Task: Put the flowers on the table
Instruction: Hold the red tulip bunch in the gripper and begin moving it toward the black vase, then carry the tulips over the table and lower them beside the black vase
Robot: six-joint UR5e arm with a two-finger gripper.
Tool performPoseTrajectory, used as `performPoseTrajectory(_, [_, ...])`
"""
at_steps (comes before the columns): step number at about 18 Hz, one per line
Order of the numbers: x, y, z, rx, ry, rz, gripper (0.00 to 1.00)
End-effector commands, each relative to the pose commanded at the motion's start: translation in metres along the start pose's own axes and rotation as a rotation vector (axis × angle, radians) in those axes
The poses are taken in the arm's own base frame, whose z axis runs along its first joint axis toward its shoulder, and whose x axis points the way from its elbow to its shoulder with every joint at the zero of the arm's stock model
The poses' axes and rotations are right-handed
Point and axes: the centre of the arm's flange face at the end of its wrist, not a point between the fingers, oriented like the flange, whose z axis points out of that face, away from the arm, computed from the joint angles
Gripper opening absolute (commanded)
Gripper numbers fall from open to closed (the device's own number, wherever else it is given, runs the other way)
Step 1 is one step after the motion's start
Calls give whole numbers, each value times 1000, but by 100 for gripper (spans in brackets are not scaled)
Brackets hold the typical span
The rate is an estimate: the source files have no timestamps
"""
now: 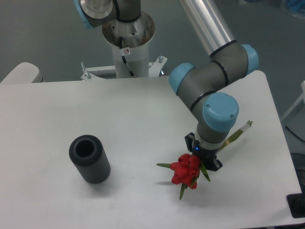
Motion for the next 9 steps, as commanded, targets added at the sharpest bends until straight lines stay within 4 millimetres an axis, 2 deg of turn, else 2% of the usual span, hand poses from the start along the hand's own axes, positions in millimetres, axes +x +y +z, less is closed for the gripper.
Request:
performPoseTrajectory(4, [28,2,-7,3,11,90,23])
performPoseTrajectory(9, [64,-1,-4,10,44,178,23])
